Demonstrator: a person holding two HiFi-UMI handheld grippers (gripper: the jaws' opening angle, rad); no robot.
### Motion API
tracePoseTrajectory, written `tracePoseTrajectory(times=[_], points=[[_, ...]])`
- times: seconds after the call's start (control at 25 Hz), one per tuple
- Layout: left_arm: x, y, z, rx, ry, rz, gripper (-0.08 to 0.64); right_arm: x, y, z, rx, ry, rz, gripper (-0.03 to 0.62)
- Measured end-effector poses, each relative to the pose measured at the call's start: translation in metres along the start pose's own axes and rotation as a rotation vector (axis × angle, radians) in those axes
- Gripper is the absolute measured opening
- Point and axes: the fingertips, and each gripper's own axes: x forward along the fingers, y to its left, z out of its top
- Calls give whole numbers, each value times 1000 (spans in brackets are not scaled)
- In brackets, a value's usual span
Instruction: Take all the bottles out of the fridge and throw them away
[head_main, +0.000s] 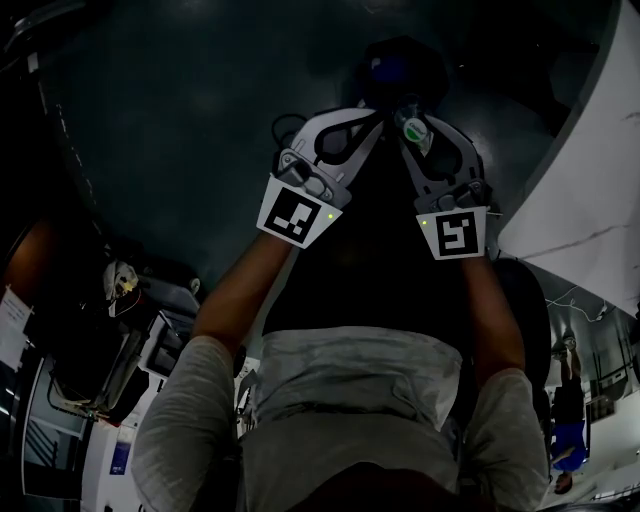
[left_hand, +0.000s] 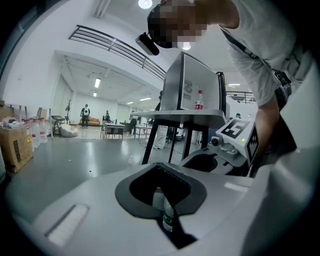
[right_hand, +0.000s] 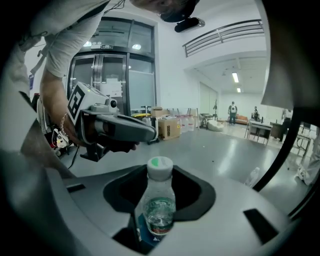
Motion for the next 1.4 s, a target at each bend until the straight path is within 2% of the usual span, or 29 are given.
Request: tracePoseTrajectory(times=[0.24, 0.52, 1.08, 1.24, 1.4], points=[[18, 9, -26, 3, 4, -18, 8, 18, -12, -26, -2, 14, 42, 154], [30, 21, -48, -7, 13, -28, 9, 38, -22, -43, 5, 30, 38, 154], [42, 34, -65, -12, 34, -7, 8, 60, -39, -71, -21, 40, 40, 155], [40, 33, -60, -18, 34, -8, 9, 59, -37, -64, -26, 16, 15, 155], [32, 28, -48, -27, 40, -5, 9, 49, -30, -42, 13, -10, 9, 155]])
